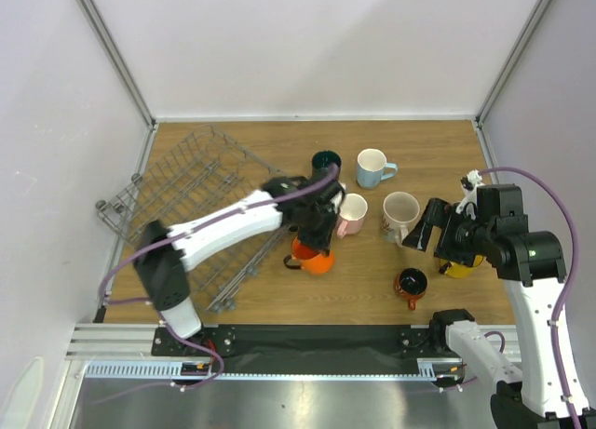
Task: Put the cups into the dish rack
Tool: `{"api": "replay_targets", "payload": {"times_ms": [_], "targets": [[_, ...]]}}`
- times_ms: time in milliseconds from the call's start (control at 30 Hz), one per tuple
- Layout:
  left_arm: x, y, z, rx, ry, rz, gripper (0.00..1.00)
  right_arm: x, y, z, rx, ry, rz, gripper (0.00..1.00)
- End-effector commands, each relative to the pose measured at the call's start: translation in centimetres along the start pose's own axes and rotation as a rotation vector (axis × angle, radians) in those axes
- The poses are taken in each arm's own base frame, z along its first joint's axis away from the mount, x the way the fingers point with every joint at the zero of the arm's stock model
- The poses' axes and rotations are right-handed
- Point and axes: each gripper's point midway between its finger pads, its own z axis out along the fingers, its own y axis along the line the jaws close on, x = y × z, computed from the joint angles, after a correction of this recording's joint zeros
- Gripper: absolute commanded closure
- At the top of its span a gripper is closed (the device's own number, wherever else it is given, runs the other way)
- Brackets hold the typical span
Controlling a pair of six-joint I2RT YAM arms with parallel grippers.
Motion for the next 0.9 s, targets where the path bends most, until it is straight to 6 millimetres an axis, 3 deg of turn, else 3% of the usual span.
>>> {"api": "replay_targets", "payload": {"times_ms": [0, 33, 67, 100, 133, 167, 233, 267, 333, 367, 400, 467, 667, 867], "targets": [[-4.1, -5.8, -14.3, 0.385, -0.265, -0.001, 1.00, -1.7, 3.4, -1.1, -0.153, -0.040, -0.056, 0.08], [-5.3, -6.4, -16.5, 0.467, -0.315, -0.045, 1.00, -2.2, 4.2, -1.4, -0.192, -0.044, -0.068, 0.08], [-7.0, -5.5, -18.5, 0.518, -0.372, -0.095, 0.99, -2.5, 5.8, -1.8, -0.275, -0.047, -0.089, 0.09], [-7.3, -6.2, -20.4, 0.617, -0.389, -0.095, 1.00, -2.8, 6.9, -2.1, -0.330, -0.049, -0.108, 0.11], [-8.4, -6.7, -24.0, 0.703, -0.499, -0.076, 1.00, -3.3, 8.1, -2.7, -0.383, -0.061, -0.128, 0.11], [-9.5, -6.0, -25.5, 0.759, -0.537, -0.135, 1.00, -4.0, 9.9, -3.5, -0.479, -0.086, -0.149, 0.11], [-9.7, -6.1, -28.6, 0.873, -0.583, -0.133, 1.00, -4.6, 12.0, -4.6, -0.580, -0.111, -0.179, 0.11], [-10.5, -5.4, -31.0, 0.935, -0.663, -0.159, 1.00, -5.5, 13.4, -5.5, -0.652, -0.157, -0.216, 0.12], [-10.6, -5.2, -33.4, 1.034, -0.698, -0.207, 1.00, -5.7, 15.2, -6.6, -0.745, -0.164, -0.218, 0.12], [-10.4, -4.9, -36.5, 1.096, -0.803, -0.164, 1.00, -6.0, 16.4, -7.4, -0.824, -0.191, -0.259, 0.12], [-10.5, -4.5, -36.1, 1.129, -0.812, -0.184, 1.00, -6.1, 17.0, -7.8, -0.865, -0.198, -0.262, 0.12], [-9.9, -4.3, -38.2, 1.238, -0.827, -0.248, 1.00, -6.4, 18.7, -8.7, -0.964, -0.213, -0.263, 0.11], [-9.0, -3.6, -42.2, 1.478, -0.982, -0.301, 1.00, -6.2, 22.5, -8.3, -1.062, -0.185, -0.266, 0.03], [-8.3, -3.1, -41.2, 1.574, -0.885, -0.433, 1.00, -5.9, 25.4, -6.5, -1.110, -0.196, -0.353, 0.10]]}}
